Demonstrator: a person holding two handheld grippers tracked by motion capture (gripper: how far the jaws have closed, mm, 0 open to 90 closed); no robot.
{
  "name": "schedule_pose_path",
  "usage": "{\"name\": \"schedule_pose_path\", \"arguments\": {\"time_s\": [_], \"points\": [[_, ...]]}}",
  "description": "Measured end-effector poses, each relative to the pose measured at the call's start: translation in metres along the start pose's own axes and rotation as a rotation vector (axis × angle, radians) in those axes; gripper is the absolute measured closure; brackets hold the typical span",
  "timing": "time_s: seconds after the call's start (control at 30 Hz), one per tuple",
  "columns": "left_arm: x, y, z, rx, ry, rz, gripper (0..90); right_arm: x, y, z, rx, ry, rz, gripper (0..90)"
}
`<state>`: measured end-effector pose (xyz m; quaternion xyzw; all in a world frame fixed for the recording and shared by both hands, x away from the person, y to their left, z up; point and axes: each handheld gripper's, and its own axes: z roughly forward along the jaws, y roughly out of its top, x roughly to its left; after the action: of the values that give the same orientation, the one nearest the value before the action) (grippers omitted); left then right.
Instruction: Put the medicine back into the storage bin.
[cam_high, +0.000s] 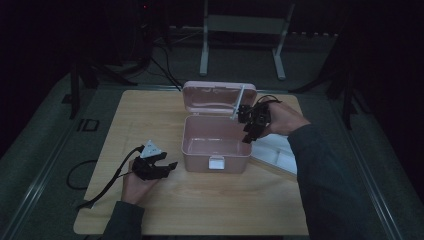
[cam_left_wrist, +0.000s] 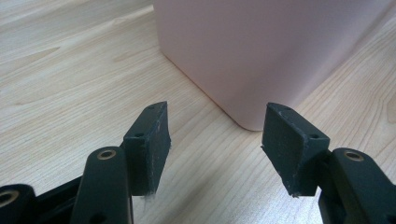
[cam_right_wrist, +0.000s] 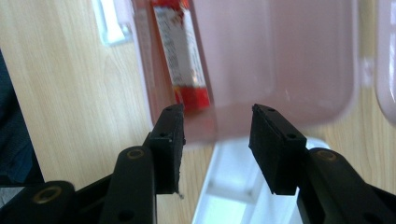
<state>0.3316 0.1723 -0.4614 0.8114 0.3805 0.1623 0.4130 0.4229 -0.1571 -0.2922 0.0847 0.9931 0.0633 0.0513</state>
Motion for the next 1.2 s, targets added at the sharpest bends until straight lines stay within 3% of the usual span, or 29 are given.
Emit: {"name": "schedule_pose_path", "arguments": {"time_s": [0.23,0.5,0.6,0.73,0.97,1.03,1.2], "points": [[0.000,0.000,0.000,0.005,-0.001,0.003,41.0,-0.007,-0.036,-0.004,0.001,-0.010,0.055,53.3],[0.000,0.000,0.001,0.008,0.000,0.005,41.1,-0.017,-0.073,0.005,0.033,-0.015,0.122,58.0],[0.000,0.000,0.001,0.009,-0.002,0.004,41.0,-0.025,-0.091,0.020,0.040,-0.032,0.150,62.2],[0.000,0.000,0.001,0.009,-0.002,0.005,41.0,-0.032,-0.103,0.035,0.050,-0.036,0.181,63.1],[0.000,0.000,0.001,0.008,-0.002,0.004,41.0,-0.046,-0.125,0.068,0.074,-0.005,0.231,66.6],[-0.001,-0.001,0.002,0.008,-0.003,0.001,41.0,-0.052,-0.134,0.086,0.121,0.002,0.247,69.4],[-0.001,-0.001,0.002,0.010,-0.004,0.001,41.0,-0.057,-0.142,0.107,0.169,0.002,0.271,65.7]]}}
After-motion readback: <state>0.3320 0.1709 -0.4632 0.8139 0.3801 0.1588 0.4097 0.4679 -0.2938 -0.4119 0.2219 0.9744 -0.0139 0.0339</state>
